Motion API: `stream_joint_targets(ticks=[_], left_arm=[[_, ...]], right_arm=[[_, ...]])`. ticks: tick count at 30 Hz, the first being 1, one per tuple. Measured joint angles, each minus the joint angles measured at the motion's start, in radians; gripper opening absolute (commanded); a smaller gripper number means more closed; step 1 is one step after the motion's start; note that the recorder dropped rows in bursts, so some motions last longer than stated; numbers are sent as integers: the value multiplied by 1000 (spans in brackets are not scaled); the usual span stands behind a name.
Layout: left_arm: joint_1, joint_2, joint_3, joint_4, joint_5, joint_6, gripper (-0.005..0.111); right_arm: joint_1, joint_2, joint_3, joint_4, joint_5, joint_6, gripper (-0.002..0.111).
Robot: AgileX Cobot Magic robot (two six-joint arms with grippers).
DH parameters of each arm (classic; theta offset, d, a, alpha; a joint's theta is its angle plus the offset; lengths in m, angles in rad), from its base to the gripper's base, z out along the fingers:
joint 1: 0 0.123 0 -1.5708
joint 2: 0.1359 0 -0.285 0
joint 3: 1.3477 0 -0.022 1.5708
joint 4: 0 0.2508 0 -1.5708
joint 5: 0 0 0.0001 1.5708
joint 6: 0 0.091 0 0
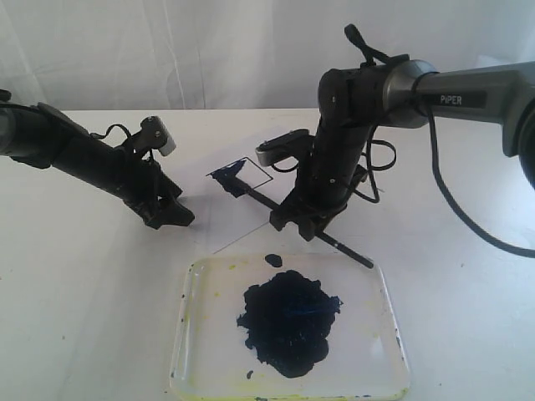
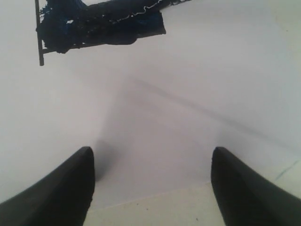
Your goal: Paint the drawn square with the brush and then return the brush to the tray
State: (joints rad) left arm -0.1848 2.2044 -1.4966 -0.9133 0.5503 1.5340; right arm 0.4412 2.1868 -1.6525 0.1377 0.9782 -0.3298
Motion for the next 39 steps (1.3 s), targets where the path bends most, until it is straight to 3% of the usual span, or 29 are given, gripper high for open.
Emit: stream_joint_targets(ticks=[23,39], left_arm=[[-15,-8,0,44,-80,-56,72],[-21,-12,-1,63,-78,10,72]], right_arm=[[0,-36,0,-6,-55,27,0],[0,-24,-2,-138,-88,103,0]])
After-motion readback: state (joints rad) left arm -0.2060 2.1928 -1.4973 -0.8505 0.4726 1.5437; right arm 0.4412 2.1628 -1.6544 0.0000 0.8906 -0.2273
